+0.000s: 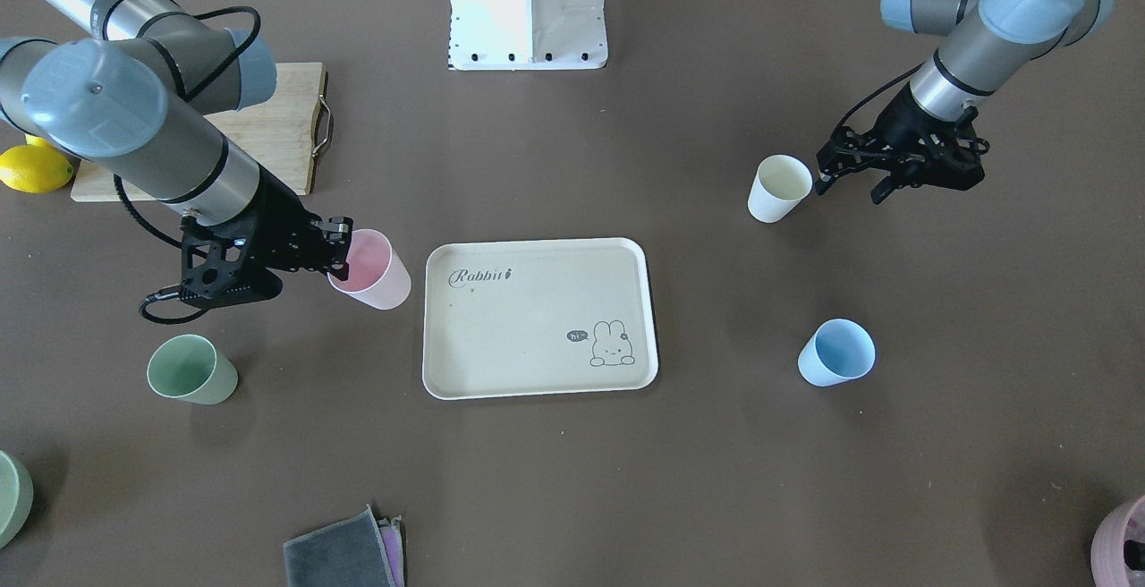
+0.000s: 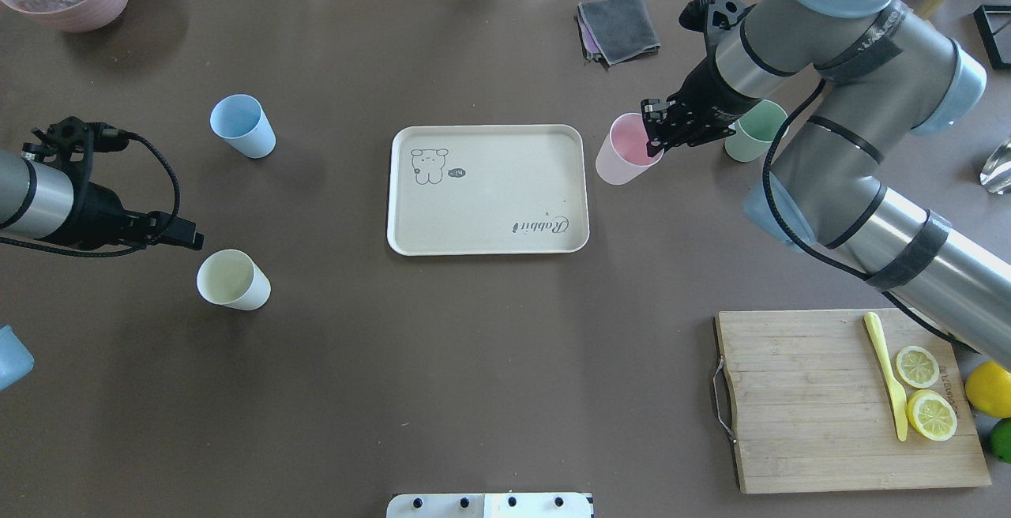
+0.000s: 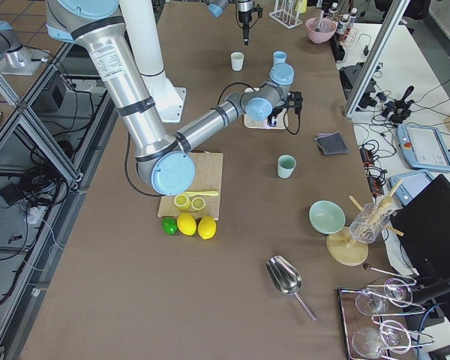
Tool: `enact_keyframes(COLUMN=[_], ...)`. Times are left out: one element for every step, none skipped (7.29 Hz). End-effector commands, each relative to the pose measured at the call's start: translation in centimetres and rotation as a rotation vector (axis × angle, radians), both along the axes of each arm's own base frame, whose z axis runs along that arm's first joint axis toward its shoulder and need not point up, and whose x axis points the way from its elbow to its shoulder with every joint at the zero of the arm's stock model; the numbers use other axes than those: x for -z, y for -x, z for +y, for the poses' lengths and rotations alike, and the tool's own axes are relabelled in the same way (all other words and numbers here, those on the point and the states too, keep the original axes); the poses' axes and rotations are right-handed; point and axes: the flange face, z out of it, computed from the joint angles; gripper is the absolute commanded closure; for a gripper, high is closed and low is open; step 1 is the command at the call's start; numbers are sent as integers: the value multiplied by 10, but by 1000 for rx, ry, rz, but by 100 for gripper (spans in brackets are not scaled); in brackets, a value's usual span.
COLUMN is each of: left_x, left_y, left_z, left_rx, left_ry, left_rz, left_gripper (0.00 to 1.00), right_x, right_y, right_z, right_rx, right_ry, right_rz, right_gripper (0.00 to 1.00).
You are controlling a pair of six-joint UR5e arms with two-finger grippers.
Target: Place all cups on tray
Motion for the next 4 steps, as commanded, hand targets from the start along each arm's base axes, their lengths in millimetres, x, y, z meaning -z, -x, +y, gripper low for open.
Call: enact_keyframes(left_x=[3,2,5,5], left_y=[-21,-28,-33,-40], left_z=[12,16,18,23], left_rx=[-34,-42,-50,-29], left_ry=[-11,-13,-16,15], left_rz=[-2,-6,-3,-5], left_gripper=[15,23,37,57], right_x=[22,25,21,19], right_y=[51,69,81,94], right_z=[-4,-1,3,2], right_rx=[-10,-5,-11,-8], right_ry=[4,1,-5,-5], right_rz=[20,31,52,67], right_gripper=[100,100,100,100])
